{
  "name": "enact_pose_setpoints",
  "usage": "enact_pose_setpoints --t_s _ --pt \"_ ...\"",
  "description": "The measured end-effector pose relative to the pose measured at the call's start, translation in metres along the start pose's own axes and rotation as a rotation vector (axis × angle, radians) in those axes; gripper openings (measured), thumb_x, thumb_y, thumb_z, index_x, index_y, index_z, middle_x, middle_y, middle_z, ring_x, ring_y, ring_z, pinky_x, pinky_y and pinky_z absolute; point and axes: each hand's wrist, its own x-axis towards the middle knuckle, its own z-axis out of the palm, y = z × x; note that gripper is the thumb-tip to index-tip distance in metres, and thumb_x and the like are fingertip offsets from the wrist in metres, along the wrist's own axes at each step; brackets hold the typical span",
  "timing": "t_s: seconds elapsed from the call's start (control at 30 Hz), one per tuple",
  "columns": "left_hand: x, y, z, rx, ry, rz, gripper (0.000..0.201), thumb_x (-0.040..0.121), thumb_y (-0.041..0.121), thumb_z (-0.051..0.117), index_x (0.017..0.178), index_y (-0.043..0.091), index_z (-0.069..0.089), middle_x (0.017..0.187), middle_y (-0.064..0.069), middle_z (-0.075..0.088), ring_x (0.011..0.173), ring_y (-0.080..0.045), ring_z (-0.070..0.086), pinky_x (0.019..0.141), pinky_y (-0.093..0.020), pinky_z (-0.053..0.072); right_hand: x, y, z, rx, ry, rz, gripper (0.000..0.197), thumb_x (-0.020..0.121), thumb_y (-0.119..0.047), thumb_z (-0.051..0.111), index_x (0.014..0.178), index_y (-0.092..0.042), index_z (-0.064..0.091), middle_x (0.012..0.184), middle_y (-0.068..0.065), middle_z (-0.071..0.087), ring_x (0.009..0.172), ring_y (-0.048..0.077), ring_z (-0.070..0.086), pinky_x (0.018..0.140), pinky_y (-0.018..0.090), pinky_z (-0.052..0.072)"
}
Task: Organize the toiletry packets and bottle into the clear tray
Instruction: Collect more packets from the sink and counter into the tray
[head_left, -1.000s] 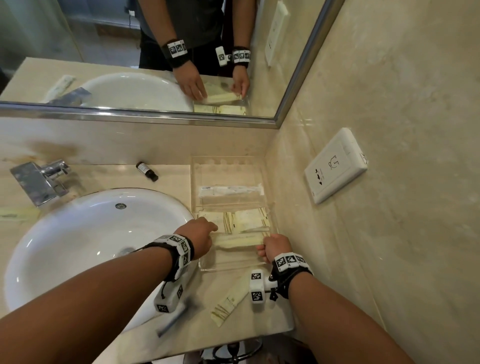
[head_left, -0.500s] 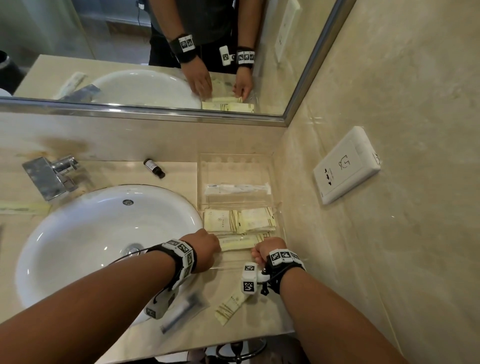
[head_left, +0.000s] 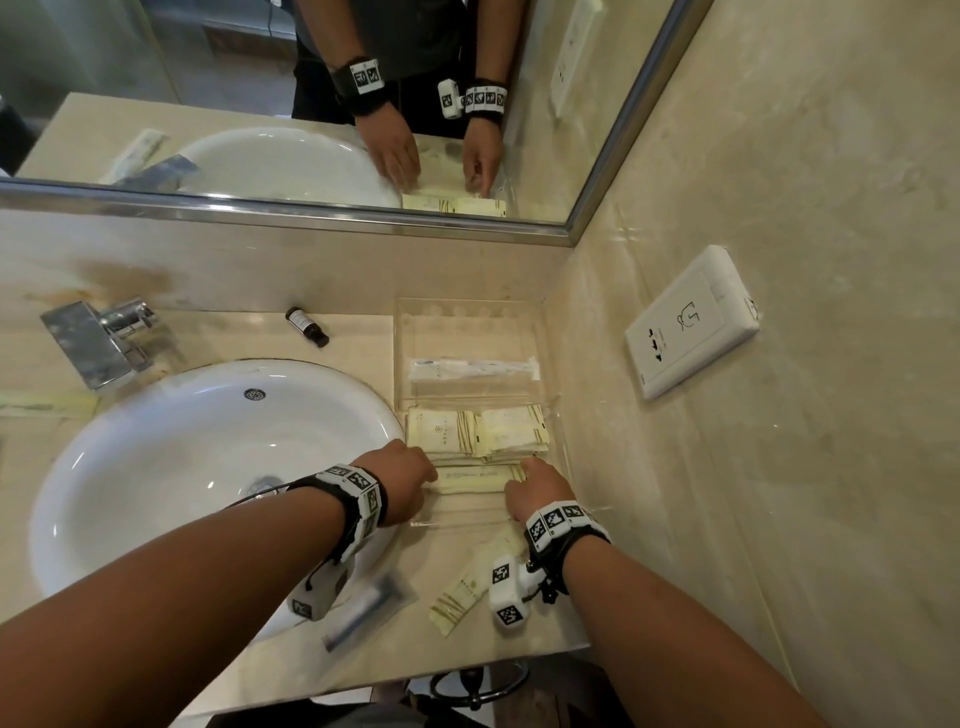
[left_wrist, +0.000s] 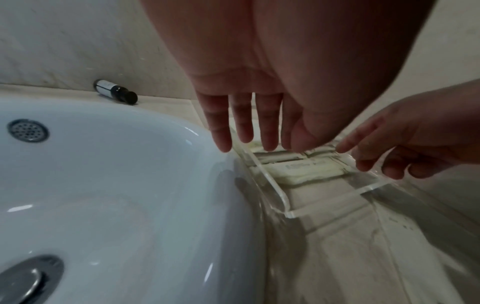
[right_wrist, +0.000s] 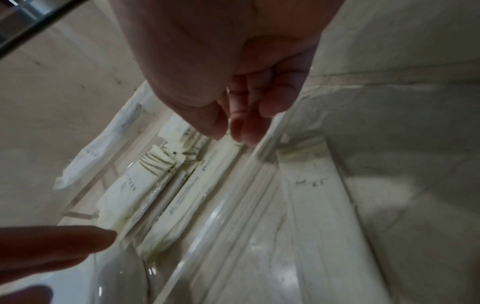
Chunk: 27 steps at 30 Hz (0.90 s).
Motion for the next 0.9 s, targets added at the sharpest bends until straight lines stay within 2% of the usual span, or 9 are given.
enact_pose_setpoints --t_s 0.07,0.23,0.3,0.37,0.43,0.53,0.67,0.8,0.9 --pt "-0.001 -0.003 -0.001 -0.068 0.074 -0.03 0.04 0.094 0.031 0.046 0.133 0.03 0.055 0.135 0.004 0.055 0.123 -0.019 0.05 0.099 -0.038 0.046 -0.008 0.002 -0.002 0.055 0.043 -0.071 0.049 0.09 -0.028 0.051 0.138 -0.032 0.056 0.125 -0.002 0.067 0.101 0.017 0.067 0.09 0.031 0.054" --pt "0.0 -0.001 -0.003 -0.085 0.152 -0.022 0.037 0.096 0.034 0.044 0.131 0.028 0.057 0.128 0.004 0.061 0.115 -0.018 0.058 0.094 -0.038 0.05 -0.035 0.005 0.003 -0.025 0.032 -0.332 0.014 0.084 -0.032 0.06 0.094 -0.033 0.071 0.086 -0.014 0.07 0.078 0.005 0.065 0.077 0.03 0.059" --pt "0.001 0.0 -0.003 -0.086 0.159 -0.014 0.037 0.096 0.033 0.044 0.13 0.028 0.057 0.127 0.004 0.062 0.114 -0.018 0.059 0.093 -0.038 0.051 -0.044 0.005 0.008 -0.16 -0.05 -0.413 0.016 0.081 -0.035 0.063 0.094 -0.032 0.072 0.079 -0.016 0.067 0.08 0.007 0.065 0.078 0.031 0.058" --pt "0.0 0.0 -0.002 -0.091 0.158 -0.005 0.037 0.096 0.032 0.044 0.13 0.027 0.057 0.127 0.004 0.062 0.114 -0.018 0.059 0.092 -0.037 0.051 -0.049 0.008 0.017 -0.34 -0.153 -0.451 0.024 0.081 -0.036 0.063 0.104 -0.033 0.07 0.083 -0.015 0.065 0.087 0.012 0.066 0.082 0.03 0.056" --pt "-0.002 -0.001 -0.001 -0.094 0.146 0.001 0.036 0.096 0.032 0.045 0.13 0.027 0.057 0.127 0.004 0.062 0.114 -0.017 0.059 0.093 -0.036 0.051 -0.048 0.016 0.027 -0.533 -0.251 -0.434 0.036 0.081 -0.033 0.065 0.117 -0.038 0.062 0.1 -0.01 0.068 0.098 0.018 0.066 0.085 0.032 0.054" --pt "-0.005 -0.004 0.002 -0.101 0.143 -0.005 0.036 0.095 0.032 0.046 0.129 0.027 0.058 0.126 0.005 0.063 0.114 -0.017 0.059 0.093 -0.036 0.051 -0.044 0.031 0.041 -0.746 -0.277 -0.422 0.052 0.083 -0.023 0.065 0.129 -0.04 0.045 0.114 -0.002 0.067 0.101 0.024 0.065 0.078 0.034 0.05" --pt "-0.008 -0.01 0.004 -0.11 0.145 -0.024 0.036 0.094 0.031 0.046 0.127 0.028 0.06 0.125 0.005 0.064 0.112 -0.018 0.06 0.093 -0.037 0.051 -0.041 0.04 0.049 -0.848 -0.207 -0.498 0.049 0.085 -0.016 0.066 0.128 -0.028 0.044 0.114 0.006 0.063 0.096 0.03 0.065 0.071 0.036 0.045" --pt "-0.009 -0.015 0.004 -0.105 0.136 -0.036 0.036 0.095 0.031 0.046 0.128 0.028 0.059 0.128 0.004 0.061 0.115 -0.018 0.058 0.095 -0.037 0.05 -0.039 0.039 0.049 -0.854 -0.157 -0.516 0.036 0.086 -0.022 0.068 0.117 -0.02 0.05 0.114 0.01 0.056 0.09 0.033 0.064 0.074 0.04 0.051" --pt "-0.008 -0.014 0.003 -0.107 0.128 -0.034 0.037 0.095 0.03 0.046 0.13 0.028 0.057 0.129 0.004 0.06 0.117 -0.018 0.057 0.097 -0.037 0.049 -0.039 0.036 0.047 -0.821 -0.166 -0.497 0.029 0.083 -0.024 0.068 0.109 -0.019 0.054 0.111 0.008 0.052 0.086 0.033 0.064 0.075 0.04 0.055"
